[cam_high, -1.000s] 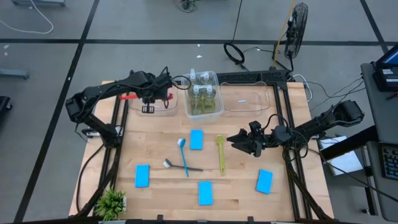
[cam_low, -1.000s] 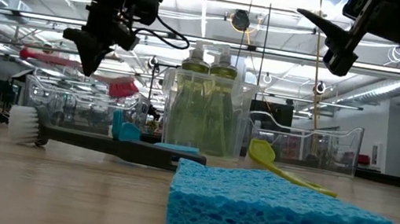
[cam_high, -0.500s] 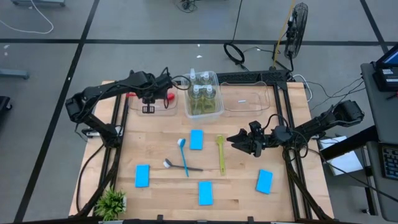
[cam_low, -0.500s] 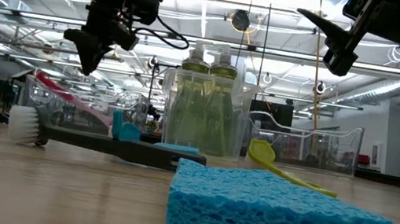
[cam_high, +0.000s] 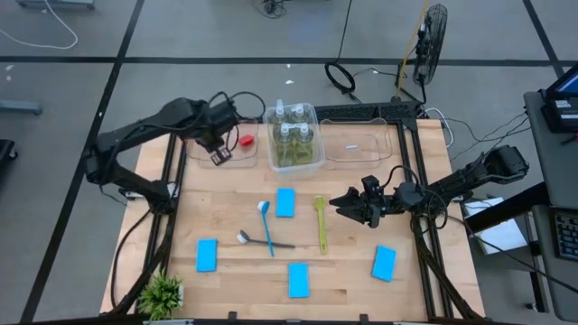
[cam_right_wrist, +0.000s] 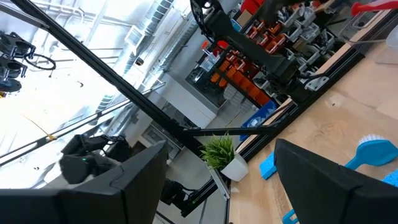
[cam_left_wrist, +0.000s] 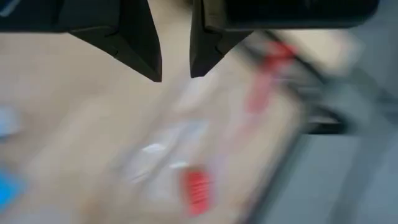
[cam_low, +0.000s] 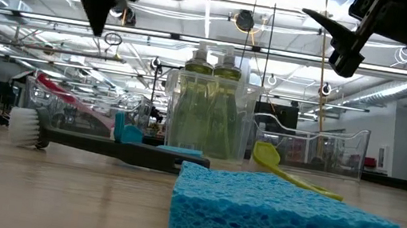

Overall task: Pick & Place Kitchen Sink Supplies
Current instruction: Put the blue dish brush into the left transparent bin

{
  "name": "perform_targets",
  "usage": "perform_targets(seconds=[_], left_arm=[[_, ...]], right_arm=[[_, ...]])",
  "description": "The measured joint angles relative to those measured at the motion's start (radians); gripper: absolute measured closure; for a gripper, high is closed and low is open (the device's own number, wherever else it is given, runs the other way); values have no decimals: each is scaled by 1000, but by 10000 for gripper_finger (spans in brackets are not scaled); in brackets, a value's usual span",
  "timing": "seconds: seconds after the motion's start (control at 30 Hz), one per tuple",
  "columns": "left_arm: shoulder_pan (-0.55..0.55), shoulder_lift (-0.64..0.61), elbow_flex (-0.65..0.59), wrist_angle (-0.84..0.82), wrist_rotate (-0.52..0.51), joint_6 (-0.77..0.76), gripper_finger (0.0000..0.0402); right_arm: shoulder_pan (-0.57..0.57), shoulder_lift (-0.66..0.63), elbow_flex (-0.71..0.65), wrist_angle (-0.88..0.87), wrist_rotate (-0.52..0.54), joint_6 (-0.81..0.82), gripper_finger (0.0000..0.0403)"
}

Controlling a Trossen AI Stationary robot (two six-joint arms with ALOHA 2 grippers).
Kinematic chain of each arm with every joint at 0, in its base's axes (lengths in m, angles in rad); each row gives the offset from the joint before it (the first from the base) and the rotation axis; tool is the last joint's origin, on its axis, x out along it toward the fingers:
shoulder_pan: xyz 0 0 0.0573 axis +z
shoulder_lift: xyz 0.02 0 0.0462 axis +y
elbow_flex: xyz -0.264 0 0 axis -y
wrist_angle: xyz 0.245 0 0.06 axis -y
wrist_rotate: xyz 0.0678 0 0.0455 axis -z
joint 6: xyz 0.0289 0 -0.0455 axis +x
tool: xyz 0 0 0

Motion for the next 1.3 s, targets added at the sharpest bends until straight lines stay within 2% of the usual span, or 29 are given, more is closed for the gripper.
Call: perform_targets(seconds=[0.13, 0.27, 0.5, 0.6, 0.73, 1.0, 1.3], left_arm=[[-78, -29, 7, 43, 221, -254, 314], [-194, -28, 7, 128, 324, -490, 314], [-388, 9, 7, 304, 291, -814, 314], [-448, 32, 7, 323, 241, -930, 313], [-511, 82, 7, 333, 195, -1051, 313], [-572, 215, 7, 402, 185, -1184, 313], [-581, 360, 6, 423, 222, -1245, 313]], right_arm=[[0, 0, 0, 0, 0, 0, 124], [0, 0, 0, 0, 0, 0, 124], [0, 0, 0, 0, -3, 0, 124], [0, 0, 0, 0, -6, 0, 124], [0, 0, 0, -1, -68, -5, 124], [0, 0, 0, 0, -186, -7, 124], [0, 0, 0, -1, -191, -8, 124]])
